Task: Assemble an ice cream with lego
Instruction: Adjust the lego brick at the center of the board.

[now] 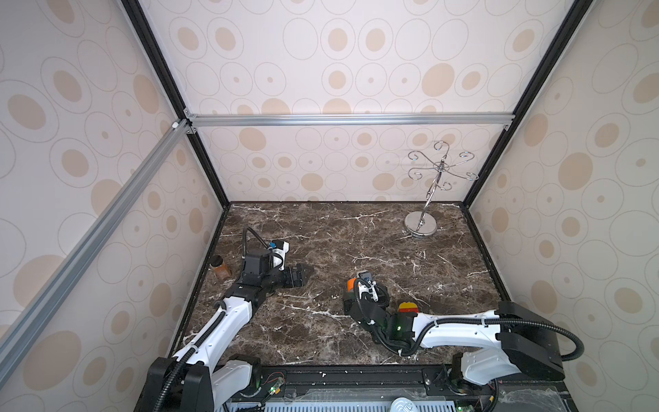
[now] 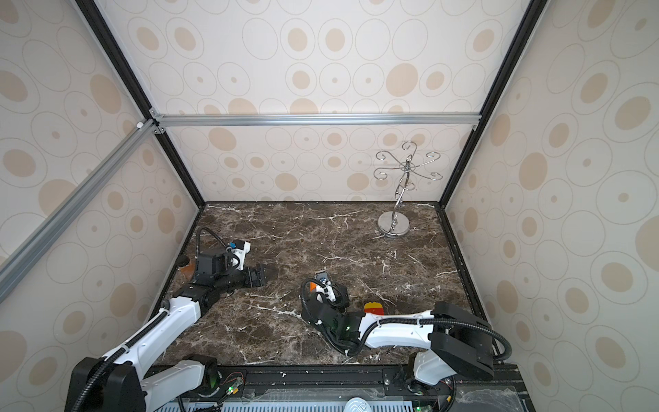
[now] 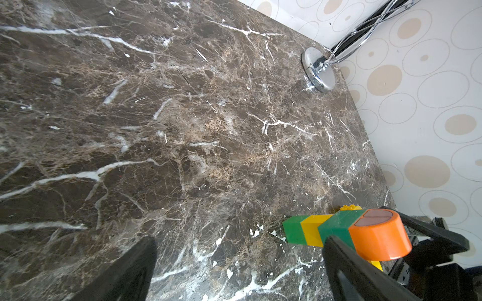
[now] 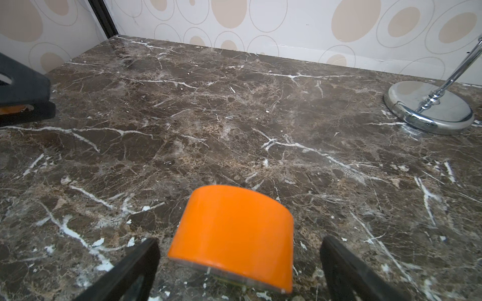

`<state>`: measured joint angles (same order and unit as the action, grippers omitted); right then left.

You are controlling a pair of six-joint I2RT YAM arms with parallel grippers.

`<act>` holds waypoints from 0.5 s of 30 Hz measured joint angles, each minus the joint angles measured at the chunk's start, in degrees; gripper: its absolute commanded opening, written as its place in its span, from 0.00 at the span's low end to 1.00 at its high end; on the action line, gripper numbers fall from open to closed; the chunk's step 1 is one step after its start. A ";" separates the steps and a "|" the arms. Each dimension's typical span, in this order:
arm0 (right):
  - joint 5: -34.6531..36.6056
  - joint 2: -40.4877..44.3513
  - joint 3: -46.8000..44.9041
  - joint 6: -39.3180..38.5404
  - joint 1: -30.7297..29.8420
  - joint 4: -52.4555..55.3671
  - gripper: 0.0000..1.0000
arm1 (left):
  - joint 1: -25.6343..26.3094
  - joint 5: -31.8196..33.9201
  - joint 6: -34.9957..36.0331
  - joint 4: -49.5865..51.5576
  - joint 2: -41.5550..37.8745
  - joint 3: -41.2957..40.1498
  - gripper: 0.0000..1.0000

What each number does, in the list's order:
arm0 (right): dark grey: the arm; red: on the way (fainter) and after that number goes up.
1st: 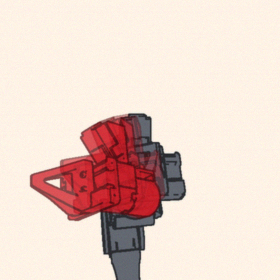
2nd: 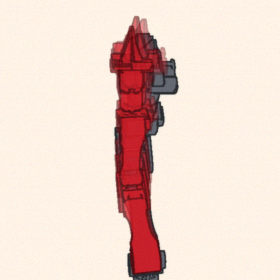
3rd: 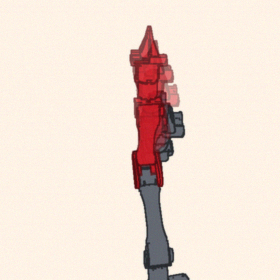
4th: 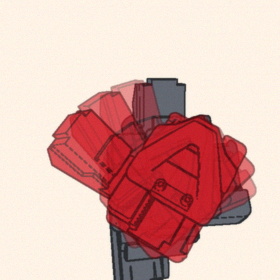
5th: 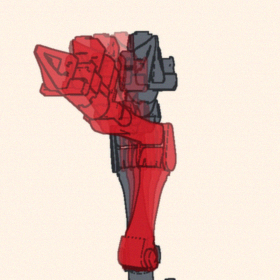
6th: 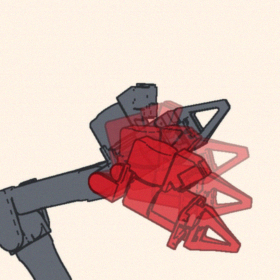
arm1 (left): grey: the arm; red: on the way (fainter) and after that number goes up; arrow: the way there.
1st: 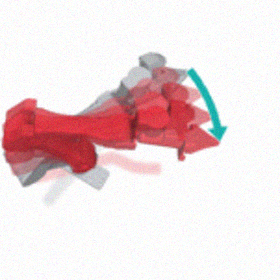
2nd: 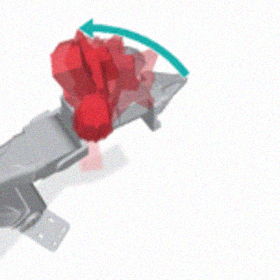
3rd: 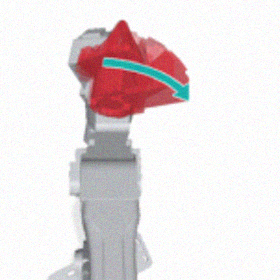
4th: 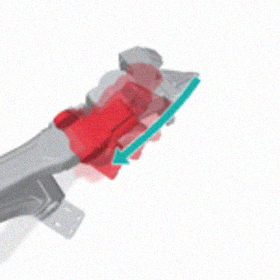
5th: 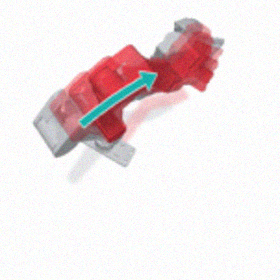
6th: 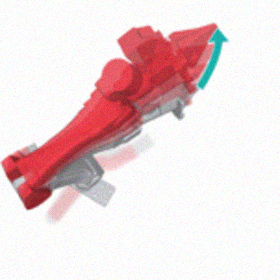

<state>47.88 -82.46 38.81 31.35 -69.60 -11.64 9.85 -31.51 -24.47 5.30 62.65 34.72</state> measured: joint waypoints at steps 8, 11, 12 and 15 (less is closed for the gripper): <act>1.07 -0.33 -1.14 0.59 0.24 -1.90 0.99 | 0.00 0.15 0.00 0.00 0.00 0.00 1.00; 1.31 -0.92 -1.18 0.50 0.24 -2.75 0.98 | 0.00 0.17 0.02 0.02 0.00 0.00 1.00; 1.33 -1.05 -1.18 0.44 0.24 -3.06 0.98 | 0.00 0.17 0.02 0.02 0.00 0.00 1.00; 1.51 -1.36 -1.18 0.28 0.26 -4.07 0.97 | 0.00 0.28 0.02 0.07 0.00 0.00 1.00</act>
<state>49.39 -83.81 37.63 31.64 -69.34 -15.70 9.85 -31.22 -24.45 5.37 62.65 34.72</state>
